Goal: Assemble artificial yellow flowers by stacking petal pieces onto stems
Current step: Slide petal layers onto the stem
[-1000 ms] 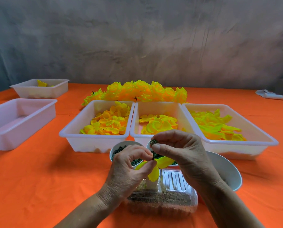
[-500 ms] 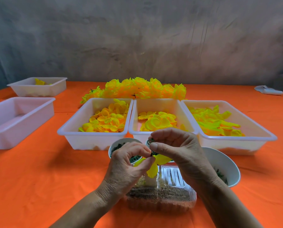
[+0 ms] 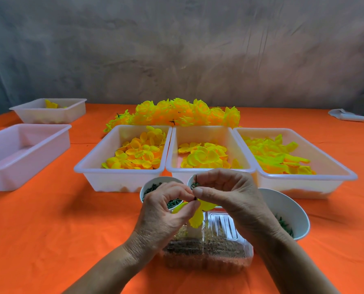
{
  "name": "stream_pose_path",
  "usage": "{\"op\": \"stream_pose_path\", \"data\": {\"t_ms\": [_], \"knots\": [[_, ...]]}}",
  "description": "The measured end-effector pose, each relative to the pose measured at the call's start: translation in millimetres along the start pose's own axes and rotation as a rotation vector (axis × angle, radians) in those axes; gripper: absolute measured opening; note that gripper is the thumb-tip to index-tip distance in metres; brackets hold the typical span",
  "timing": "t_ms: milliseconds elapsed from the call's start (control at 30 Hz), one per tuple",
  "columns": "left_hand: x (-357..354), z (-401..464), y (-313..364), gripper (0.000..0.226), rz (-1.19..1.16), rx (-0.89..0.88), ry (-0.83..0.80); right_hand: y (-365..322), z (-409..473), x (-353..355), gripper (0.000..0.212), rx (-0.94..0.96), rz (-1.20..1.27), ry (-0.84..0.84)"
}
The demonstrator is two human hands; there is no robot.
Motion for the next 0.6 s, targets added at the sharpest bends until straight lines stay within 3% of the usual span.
{"op": "stream_pose_path", "data": {"t_ms": [133, 300, 600], "knots": [[1, -3, -4, 0.007, -0.055, 0.056, -0.024, 0, -2, -5, 0.019, -0.002, -0.038, -0.083], [3, -12, -12, 0.020, -0.106, 0.186, -0.028, 4, -4, -1, 0.021, -0.027, -0.094, -0.056], [12, -6, 3, 0.017, -0.044, 0.101, 0.016, 12, -7, 1, 0.018, -0.037, -0.087, -0.042]]}}
Point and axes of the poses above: each hand's wrist, its own z-axis towards the middle knuckle, its own x-axis out of the back of the hand, y = z × x, the point moved 8 cm from there along z, towards the middle knuckle, and after that the axes turned 3 degrees about -z, right-handed, at the moved point
